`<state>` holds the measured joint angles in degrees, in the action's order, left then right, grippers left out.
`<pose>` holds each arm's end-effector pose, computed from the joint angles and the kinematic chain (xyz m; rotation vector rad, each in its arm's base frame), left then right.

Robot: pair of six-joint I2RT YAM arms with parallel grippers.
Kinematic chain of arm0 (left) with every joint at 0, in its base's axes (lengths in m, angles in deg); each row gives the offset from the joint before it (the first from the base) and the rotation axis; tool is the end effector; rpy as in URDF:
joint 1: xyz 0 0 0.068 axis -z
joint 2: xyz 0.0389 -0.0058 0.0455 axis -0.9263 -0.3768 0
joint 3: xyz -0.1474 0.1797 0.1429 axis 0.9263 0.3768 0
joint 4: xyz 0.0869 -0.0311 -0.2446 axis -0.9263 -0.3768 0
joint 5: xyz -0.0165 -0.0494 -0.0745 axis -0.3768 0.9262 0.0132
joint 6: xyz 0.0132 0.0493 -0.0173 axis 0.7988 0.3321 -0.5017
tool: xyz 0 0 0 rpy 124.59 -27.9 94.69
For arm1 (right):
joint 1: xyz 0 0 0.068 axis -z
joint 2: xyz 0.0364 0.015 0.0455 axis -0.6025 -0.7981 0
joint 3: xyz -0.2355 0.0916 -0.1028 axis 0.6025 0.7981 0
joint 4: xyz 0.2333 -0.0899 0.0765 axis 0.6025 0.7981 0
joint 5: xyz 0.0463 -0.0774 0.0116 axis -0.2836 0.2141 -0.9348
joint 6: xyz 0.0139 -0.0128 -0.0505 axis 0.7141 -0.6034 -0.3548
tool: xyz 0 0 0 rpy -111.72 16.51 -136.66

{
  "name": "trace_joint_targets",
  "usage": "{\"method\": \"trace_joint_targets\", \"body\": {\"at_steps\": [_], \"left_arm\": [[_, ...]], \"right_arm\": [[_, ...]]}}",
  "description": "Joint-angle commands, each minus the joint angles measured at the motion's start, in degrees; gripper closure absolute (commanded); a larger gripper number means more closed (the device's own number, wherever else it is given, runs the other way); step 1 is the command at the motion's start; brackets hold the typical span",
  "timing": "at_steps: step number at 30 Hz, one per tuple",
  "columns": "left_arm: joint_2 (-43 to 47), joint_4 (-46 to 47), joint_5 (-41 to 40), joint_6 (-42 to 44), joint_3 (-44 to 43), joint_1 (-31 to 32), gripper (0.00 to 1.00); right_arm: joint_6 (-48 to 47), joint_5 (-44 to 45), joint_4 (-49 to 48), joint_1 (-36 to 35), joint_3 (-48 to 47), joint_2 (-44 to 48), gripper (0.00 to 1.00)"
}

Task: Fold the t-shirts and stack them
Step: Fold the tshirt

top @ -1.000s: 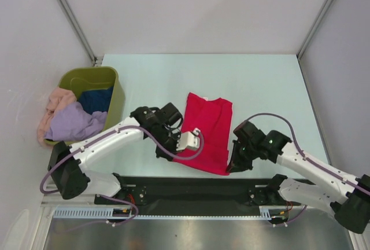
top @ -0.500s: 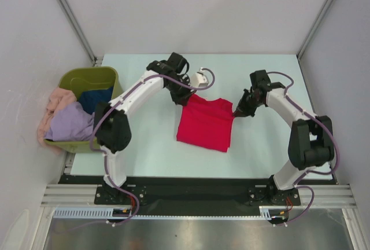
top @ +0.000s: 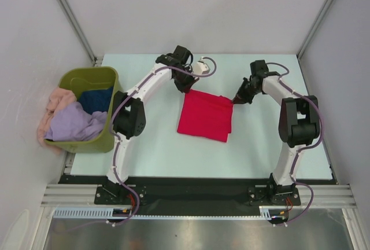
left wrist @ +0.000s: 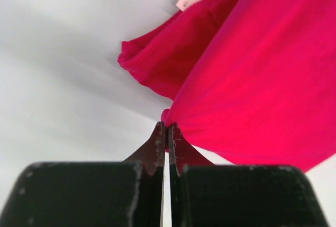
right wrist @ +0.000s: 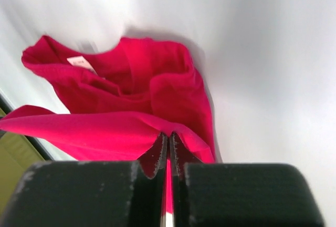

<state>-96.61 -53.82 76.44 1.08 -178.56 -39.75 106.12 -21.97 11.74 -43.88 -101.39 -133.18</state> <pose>0.4257 -0.2390 0.2483 1.4173 2.2193 -0.3555 0.3984 0.0594 0.2025 0.5694 2.7100 0.6579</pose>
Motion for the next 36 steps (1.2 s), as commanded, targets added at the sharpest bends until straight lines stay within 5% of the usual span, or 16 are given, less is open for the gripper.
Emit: {"method": "trace_joint_targets", "body": {"at_steps": [1,3,4,5,8,14,17,21,26,30,36], "left_arm": [[-1.0,5.0,-4.1,-2.5,-1.1,-0.9,1.00],[-2.0,8.5,-6.8,-4.0,-1.0,-1.0,0.90],[-2.3,9.8,-7.7,-5.9,-1.2,-1.1,0.64],[-2.5,10.9,-8.7,-7.0,-1.4,-1.5,0.54],[-1.5,12.3,-9.7,-12.5,-2.5,-3.2,0.44],[9.2,19.4,-0.3,-22.4,14.5,-6.8,0.40],[11.6,20.5,3.4,-22.8,20.5,-6.5,0.40],[11.0,22.9,3.9,-23.1,23.2,-6.2,0.41],[7.1,23.0,7.2,-23.3,18.2,-6.2,0.41],[2.6,21.7,10.6,-24.9,14.5,-6.1,0.44],[-0.4,20.5,9.9,-24.7,11.7,-5.5,0.49]], "right_arm": [[0.2,0.3,-1.9,1.0,-3.1,-2.3,0.83],[0.7,0.7,-3.2,1.4,-5.0,-3.0,0.66],[0.5,1.7,-3.5,1.7,-5.8,-3.4,0.58],[-0.1,2.8,-3.4,1.9,-8.0,-3.5,0.55],[-4.1,10.1,-0.2,1.6,-10.1,-1.2,0.51],[-5.5,14.1,-3.9,-3.1,6.9,12.7,0.46],[-3.3,11.4,-6.2,-6.8,14.1,15.1,0.30],[-0.8,11.6,-8.2,-9.5,17.5,14.3,0.29],[-2.1,12.2,-11.9,-8.4,16.2,13.4,0.31],[-4.1,12.3,-12.4,-5.4,10.7,9.5,0.48],[-6.9,10.6,-10.3,-6.0,2.4,0.8,0.52]]}}
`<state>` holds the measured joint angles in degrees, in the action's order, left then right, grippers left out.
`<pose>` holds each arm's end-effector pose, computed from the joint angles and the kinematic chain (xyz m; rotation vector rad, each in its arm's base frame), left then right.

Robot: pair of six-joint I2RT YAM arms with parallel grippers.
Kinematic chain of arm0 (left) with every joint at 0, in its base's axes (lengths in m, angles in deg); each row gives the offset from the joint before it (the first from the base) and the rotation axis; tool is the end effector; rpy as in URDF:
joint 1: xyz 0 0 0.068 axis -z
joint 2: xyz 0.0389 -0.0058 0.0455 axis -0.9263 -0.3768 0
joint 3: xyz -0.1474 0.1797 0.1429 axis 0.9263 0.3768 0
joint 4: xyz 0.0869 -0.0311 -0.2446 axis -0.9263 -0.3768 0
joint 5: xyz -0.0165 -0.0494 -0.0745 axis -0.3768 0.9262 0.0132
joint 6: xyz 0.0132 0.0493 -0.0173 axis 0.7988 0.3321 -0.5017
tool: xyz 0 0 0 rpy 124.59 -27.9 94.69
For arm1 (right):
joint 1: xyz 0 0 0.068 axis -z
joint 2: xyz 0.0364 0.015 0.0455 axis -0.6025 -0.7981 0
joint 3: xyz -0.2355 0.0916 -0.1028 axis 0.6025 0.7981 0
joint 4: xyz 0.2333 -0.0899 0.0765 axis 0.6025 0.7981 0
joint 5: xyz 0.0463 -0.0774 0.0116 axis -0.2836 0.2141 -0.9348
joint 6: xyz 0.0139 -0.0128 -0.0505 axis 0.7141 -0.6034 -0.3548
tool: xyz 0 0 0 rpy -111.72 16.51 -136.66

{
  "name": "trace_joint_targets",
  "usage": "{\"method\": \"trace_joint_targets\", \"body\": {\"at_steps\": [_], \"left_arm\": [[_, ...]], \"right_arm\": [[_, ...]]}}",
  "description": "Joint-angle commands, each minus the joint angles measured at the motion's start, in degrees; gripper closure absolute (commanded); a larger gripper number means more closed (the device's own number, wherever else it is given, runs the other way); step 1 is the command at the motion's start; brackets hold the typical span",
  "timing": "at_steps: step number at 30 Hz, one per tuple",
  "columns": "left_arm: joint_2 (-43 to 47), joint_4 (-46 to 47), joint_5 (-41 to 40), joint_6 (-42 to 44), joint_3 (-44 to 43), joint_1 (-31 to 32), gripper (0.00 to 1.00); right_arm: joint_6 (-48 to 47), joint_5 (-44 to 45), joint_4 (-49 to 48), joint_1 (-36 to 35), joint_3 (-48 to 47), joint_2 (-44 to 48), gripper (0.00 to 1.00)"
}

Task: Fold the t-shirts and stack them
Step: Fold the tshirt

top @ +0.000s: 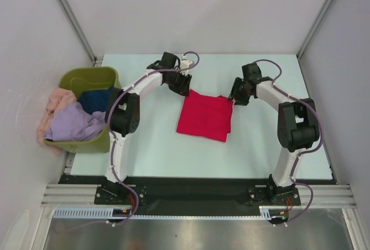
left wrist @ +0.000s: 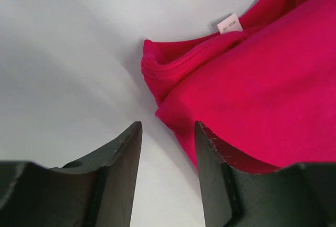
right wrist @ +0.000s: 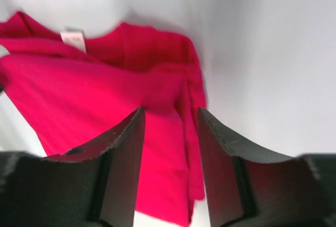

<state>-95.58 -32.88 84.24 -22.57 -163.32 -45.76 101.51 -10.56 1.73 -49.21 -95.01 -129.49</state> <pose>0.4514 -0.1993 0.1968 0.8454 2.3886 -0.6287 0.3864 0.0881 0.2019 0.3622 2.5927 0.4431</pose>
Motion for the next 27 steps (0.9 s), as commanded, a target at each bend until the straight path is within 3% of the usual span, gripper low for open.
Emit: {"method": "trace_joint_targets", "body": {"at_steps": [1,3,6,7,9,10,12,22,27], "left_arm": [[-1.7,-0.5,2.8,-1.1,-3.7,0.5,0.51],[-1.6,-0.1,3.8,-1.2,-3.8,0.6,0.54],[-1.5,0.2,4.8,-1.1,-3.4,1.0,0.62],[-1.5,0.5,4.8,-1.2,-3.3,1.1,0.70],[-1.5,1.7,4.7,-1.5,-3.3,1.1,0.82],[-1.3,2.2,4.8,-1.7,-3.4,1.1,0.93],[-0.2,3.5,5.5,-2.3,-3.5,1.1,0.99],[10.7,17.6,10.2,-8.1,6.5,1.2,1.00],[10.6,20.4,10.1,-8.3,7.7,1.8,1.00]], "right_arm": [[-2.3,-1.1,-0.5,-0.7,-5.0,-3.4,0.55],[-2.1,-1.2,-0.4,-0.6,-5.9,-4.7,0.60],[-1.9,-0.8,-0.3,-0.5,-7.2,-5.4,0.75],[-1.8,-0.6,-0.5,-0.2,-7.3,-5.3,0.86],[-1.3,-0.5,-0.8,0.0,-7.2,-5.2,0.95],[-1.2,0.0,-0.9,0.3,-7.0,-5.2,1.00],[-1.1,0.2,-0.7,0.4,-6.7,-5.2,1.00],[2.5,-0.7,-6.7,3.2,1.0,1.2,1.00],[2.7,-0.3,-7.4,4.3,2.8,1.9,1.00]]}}
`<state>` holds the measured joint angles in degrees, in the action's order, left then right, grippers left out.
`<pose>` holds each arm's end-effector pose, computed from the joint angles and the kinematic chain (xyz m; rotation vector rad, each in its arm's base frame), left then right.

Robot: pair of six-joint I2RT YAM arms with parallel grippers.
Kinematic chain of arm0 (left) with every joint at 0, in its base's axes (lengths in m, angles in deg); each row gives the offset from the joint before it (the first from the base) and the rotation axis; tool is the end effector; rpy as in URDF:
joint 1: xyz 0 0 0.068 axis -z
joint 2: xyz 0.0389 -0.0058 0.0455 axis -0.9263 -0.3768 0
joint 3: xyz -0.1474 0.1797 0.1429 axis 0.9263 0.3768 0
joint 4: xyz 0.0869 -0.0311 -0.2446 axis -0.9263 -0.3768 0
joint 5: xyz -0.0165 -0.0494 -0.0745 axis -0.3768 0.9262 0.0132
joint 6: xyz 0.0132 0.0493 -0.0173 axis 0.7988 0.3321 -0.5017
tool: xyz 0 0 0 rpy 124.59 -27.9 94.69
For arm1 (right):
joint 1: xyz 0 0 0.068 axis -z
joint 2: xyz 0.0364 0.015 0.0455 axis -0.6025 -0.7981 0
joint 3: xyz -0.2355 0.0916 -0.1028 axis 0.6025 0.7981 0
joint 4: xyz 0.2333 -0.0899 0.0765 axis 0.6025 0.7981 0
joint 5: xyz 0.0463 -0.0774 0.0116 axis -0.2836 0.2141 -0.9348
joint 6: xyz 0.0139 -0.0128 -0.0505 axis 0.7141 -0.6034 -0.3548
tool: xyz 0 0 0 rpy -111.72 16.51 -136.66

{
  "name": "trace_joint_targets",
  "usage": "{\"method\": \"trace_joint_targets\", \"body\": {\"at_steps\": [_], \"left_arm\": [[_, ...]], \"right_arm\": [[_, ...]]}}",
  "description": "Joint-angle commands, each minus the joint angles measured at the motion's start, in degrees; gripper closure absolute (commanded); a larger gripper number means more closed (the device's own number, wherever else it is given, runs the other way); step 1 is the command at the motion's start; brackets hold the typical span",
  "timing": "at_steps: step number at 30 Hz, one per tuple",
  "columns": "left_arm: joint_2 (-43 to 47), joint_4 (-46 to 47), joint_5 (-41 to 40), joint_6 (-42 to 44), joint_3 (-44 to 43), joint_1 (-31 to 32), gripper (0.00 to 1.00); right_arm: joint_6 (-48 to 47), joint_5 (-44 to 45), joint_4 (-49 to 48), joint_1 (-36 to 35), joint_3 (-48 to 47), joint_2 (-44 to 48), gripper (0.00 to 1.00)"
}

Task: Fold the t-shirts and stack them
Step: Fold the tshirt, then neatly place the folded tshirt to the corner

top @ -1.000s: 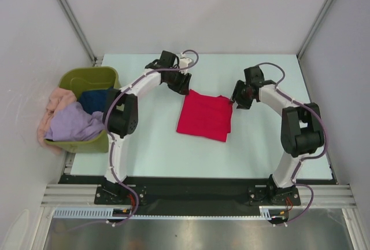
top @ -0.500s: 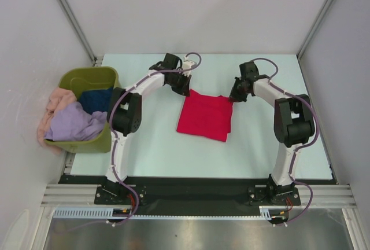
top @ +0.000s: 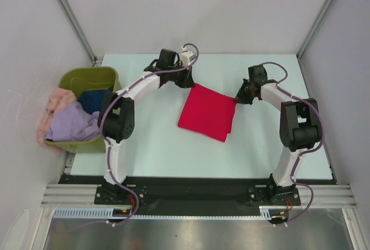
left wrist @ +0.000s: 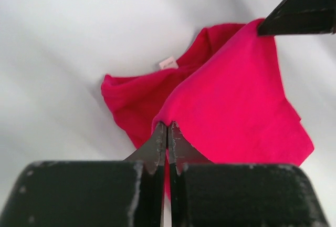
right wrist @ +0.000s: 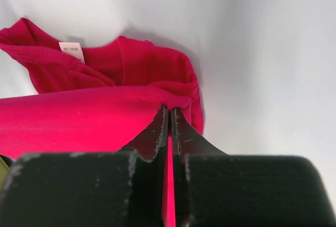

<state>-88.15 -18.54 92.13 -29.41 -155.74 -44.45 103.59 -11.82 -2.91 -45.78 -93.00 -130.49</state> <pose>0.4357 -0.2094 0.2344 0.7989 2.1571 -0.8344 0.3935 0.0660 0.1897 0.4699 2.5472 0.4716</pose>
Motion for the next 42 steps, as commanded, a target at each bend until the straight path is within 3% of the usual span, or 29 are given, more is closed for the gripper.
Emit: {"method": "trace_joint_targets", "body": {"at_steps": [1,9,17,20,21,23,24,27,30,33,35,39,42], "left_arm": [[2.9,6.6,1.9,-1.6,0.1,0.6,1.00],[-3.6,8.2,0.2,-2.1,-5.7,1.4,1.00],[-11.2,3.5,-9.4,-6.7,-14.2,1.1,1.00],[-13.4,2.3,-10.0,-7.2,-16.0,1.1,0.93],[-13.8,1.9,-10.3,-7.2,-16.4,1.1,0.85],[-14.4,1.2,-11.1,-6.9,-16.9,1.1,0.73],[-14.4,1.0,-11.2,-6.7,-16.9,1.1,0.61],[-13.7,0.1,-12.6,-5.9,-17.4,0.9,0.49],[-12.0,-0.7,-13.3,-6.0,-17.8,0.1,0.44],[-9.7,-2.7,-12.5,-5.5,-17.1,-1.1,0.41],[-7.9,-4.2,-11.7,-4.5,-15.1,-2.0,0.40],[-2.7,-5.5,-10.2,-1.1,-8.8,-3.0,0.40],[1.3,-7.2,-9.1,1.7,-4.5,-3.3,0.40]], "right_arm": [[0.8,1.2,-3.0,0.9,1.1,3.1,1.00],[4.1,3.0,-7.1,1.4,5.0,6.0,1.00],[1.8,2.4,-5.4,2.0,-0.1,-1.0,1.00],[1.3,3.0,-4.7,2.3,-1.8,-2.5,0.86],[0.9,2.6,-4.6,2.6,-2.2,-2.8,0.72],[0.5,2.6,-3.4,2.8,-3.5,-2.9,0.54],[0.0,2.8,-2.9,3.0,-4.1,-2.7,0.51],[-0.1,4.6,-0.2,3.0,-4.9,-0.5,0.45],[0.1,4.7,1.1,2.4,-2.2,3.5,0.38],[0.5,3.3,2.8,0.5,1.7,5.7,0.27],[2.0,2.5,4.0,-1.2,3.9,7.5,0.26],[5.5,0.4,2.5,-3.3,9.9,8.7,0.26],[7.0,-1.5,0.6,-4.7,13.3,8.3,0.33]]}}
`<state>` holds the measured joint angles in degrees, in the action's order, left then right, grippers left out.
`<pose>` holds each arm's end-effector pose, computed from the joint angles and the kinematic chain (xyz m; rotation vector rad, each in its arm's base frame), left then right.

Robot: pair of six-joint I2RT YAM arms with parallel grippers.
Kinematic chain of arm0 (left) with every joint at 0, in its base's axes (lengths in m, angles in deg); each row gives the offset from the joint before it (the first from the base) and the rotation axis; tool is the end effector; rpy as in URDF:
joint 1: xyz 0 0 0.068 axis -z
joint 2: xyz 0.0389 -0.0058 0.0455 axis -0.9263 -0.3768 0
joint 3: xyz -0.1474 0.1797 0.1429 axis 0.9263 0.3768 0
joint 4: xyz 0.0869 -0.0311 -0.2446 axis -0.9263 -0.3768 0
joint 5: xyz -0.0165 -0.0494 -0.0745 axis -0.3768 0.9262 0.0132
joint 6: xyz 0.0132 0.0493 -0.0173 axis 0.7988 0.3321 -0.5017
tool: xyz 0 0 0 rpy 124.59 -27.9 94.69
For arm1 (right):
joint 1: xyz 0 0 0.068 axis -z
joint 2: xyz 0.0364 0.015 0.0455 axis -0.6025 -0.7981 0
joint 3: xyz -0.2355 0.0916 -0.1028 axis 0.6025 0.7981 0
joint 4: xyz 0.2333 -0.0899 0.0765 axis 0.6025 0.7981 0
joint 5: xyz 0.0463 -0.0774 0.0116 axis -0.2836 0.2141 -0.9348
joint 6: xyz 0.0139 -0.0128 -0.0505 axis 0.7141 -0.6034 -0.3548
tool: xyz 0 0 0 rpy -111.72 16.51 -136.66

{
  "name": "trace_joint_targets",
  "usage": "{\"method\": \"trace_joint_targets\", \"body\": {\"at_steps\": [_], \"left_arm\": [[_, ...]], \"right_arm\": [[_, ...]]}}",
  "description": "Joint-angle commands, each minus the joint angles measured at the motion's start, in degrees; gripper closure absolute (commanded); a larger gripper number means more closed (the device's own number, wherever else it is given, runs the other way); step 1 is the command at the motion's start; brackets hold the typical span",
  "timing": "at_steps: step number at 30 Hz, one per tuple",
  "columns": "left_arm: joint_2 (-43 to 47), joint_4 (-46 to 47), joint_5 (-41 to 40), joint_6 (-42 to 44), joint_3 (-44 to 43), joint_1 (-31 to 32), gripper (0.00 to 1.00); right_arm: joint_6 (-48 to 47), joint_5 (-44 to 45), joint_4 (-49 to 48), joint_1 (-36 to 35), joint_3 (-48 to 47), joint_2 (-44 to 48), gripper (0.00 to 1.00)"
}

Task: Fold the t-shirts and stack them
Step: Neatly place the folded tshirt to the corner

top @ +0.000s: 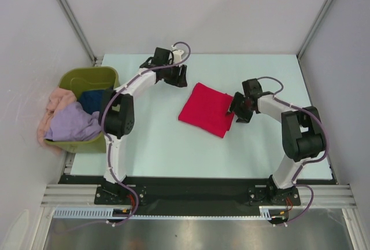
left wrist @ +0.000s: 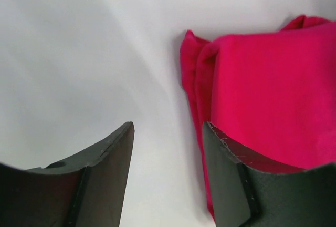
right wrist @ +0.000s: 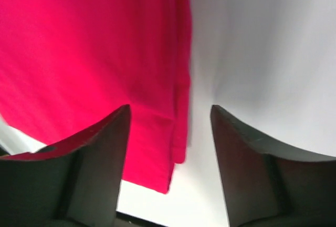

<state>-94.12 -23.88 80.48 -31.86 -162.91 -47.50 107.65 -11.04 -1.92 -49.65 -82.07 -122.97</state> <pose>0.4677 -0.1871 0.2166 0.5934 2.3106 -0.5960 0.3432 0.0819 0.1795 0.5041 2.6330 0.4730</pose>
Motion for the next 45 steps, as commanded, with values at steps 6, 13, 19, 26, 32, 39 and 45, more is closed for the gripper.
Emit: {"method": "trace_joint_targets", "body": {"at_steps": [6,13,19,26,32,39,45], "left_arm": [[14.3,-2.7,5.2,5.8,11.9,-0.8,0.40],[18.4,-3.6,6.7,6.7,17.2,-2.1,0.40],[19.8,-3.8,6.4,7.5,17.8,-4.4,0.39],[20.6,-3.8,6.2,7.6,18.7,-6.4,0.40],[21.2,-4.4,5.3,8.5,19.3,-7.4,0.40],[20.6,-4.8,3.9,9.4,19.4,-7.7,0.40],[19.5,-5.3,3.0,9.7,18.3,-7.8,0.40]], "right_arm": [[5.4,-5.1,-3.6,-2.0,5.3,0.5,0.56],[4.4,-6.3,-5.0,1.7,4.3,-0.9,0.92],[-4.8,-6.8,2.4,6.3,-5.5,-6.8,1.00],[-17.4,-4.8,12.8,9.6,-18.8,-14.3,1.00],[-19.4,-5.1,14.9,15.5,-29.2,-22.1,1.00],[-20.5,-3.8,17.5,19.2,-44.4,-30.5,1.00],[-15.3,0.2,16.5,25.4,-54.4,-36.7,1.00]]}}
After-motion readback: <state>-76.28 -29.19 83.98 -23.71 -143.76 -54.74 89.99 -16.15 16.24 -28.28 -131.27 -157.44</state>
